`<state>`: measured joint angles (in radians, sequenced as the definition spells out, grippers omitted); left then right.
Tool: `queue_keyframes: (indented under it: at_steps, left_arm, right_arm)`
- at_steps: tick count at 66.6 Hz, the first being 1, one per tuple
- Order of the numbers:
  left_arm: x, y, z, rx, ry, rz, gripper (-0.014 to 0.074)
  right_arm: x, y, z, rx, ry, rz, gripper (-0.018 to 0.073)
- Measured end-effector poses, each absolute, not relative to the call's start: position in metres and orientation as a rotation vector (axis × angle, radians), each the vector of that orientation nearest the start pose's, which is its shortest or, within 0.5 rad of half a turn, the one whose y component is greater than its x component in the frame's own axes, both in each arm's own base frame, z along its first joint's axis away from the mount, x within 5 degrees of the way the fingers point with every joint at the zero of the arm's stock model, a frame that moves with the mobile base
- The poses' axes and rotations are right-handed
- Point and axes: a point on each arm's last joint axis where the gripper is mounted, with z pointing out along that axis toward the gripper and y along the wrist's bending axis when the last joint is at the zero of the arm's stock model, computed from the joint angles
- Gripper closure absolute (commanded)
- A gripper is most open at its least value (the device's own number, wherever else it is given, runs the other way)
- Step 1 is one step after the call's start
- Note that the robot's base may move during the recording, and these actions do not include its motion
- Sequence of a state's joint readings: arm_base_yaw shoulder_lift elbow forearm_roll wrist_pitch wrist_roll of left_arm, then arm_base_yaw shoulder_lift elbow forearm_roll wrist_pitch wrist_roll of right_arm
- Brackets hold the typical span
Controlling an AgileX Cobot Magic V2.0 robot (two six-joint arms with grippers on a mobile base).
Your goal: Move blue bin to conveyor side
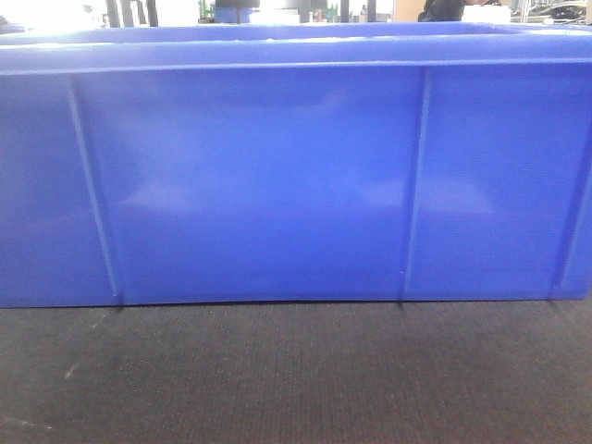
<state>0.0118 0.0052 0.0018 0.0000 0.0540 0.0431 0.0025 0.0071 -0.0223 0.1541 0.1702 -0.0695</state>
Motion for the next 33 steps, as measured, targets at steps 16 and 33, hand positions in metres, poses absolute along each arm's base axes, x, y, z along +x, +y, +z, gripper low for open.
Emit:
queue_keyframes:
  at_steps: [16, 33]
  left_arm:
    - [0.0568, 0.0007, 0.2075, 0.024, 1.542, 0.044, 0.0604]
    - [0.0568, 0.0007, 0.2075, 0.024, 1.542, 0.044, 0.0604]
  right_arm:
    - [0.057, 0.0016, 0.2034, 0.052, 1.594, 0.08, 0.0648]
    - [0.0569, 0.0015, 0.2041, 0.053, 1.586, 0.08, 0.0648]
